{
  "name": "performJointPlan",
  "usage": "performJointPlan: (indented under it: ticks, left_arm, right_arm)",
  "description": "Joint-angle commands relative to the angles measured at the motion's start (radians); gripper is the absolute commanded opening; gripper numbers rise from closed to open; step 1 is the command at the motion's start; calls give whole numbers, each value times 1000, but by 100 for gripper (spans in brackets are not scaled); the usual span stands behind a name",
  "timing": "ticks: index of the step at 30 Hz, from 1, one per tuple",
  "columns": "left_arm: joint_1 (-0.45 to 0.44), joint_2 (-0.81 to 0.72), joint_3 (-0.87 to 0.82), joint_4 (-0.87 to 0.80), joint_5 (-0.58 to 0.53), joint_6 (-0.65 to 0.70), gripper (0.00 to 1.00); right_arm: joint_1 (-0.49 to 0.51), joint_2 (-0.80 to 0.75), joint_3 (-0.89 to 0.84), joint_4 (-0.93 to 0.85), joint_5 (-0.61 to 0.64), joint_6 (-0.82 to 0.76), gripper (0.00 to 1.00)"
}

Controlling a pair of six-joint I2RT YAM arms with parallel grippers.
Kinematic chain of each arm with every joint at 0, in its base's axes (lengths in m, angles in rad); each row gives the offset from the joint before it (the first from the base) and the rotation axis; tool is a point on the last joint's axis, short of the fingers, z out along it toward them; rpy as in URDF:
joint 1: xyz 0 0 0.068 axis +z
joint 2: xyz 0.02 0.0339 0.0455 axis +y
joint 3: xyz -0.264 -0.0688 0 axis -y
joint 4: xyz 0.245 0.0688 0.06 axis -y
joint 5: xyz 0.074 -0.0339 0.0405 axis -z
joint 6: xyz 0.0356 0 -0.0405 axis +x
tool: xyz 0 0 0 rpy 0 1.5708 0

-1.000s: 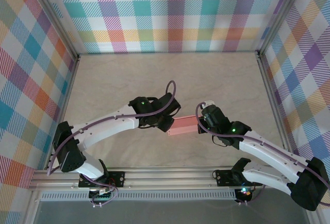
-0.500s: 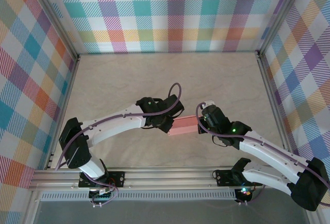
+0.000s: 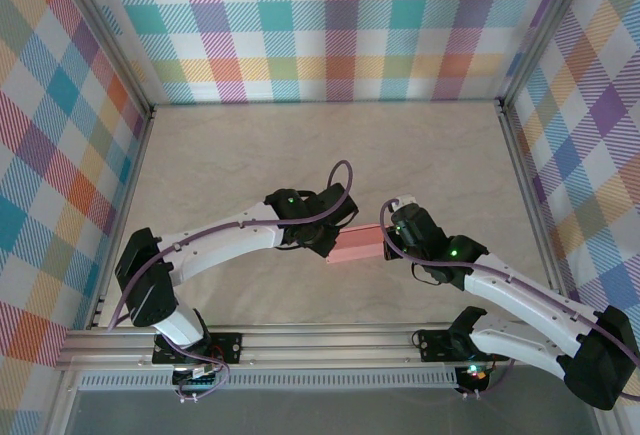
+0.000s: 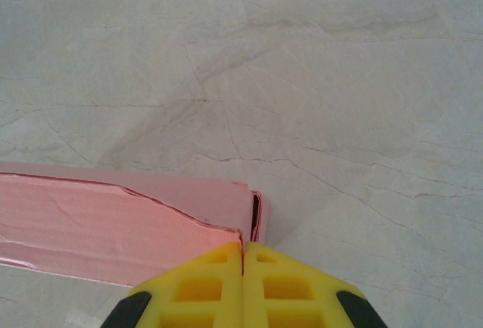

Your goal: Fold the paper box

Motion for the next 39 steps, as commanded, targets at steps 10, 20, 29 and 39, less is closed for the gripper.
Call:
performJointPlan:
  ticks: [10, 20, 29, 39]
  left_arm:
    - [-2, 16, -9, 5, 0, -16, 20]
    - [-2, 15, -19, 7, -2, -19, 19]
    - [-2, 20, -28, 10, 9, -22, 13]
    - [-2, 18, -23, 17, 10, -54, 0]
  right_arm:
    - [5, -14, 21, -45, -21, 32, 0]
    - [6, -15, 20, -42, -23, 40, 0]
    - [6, -18, 17, -41, -26, 47, 0]
    - [6, -19, 15, -37, -35, 51, 0]
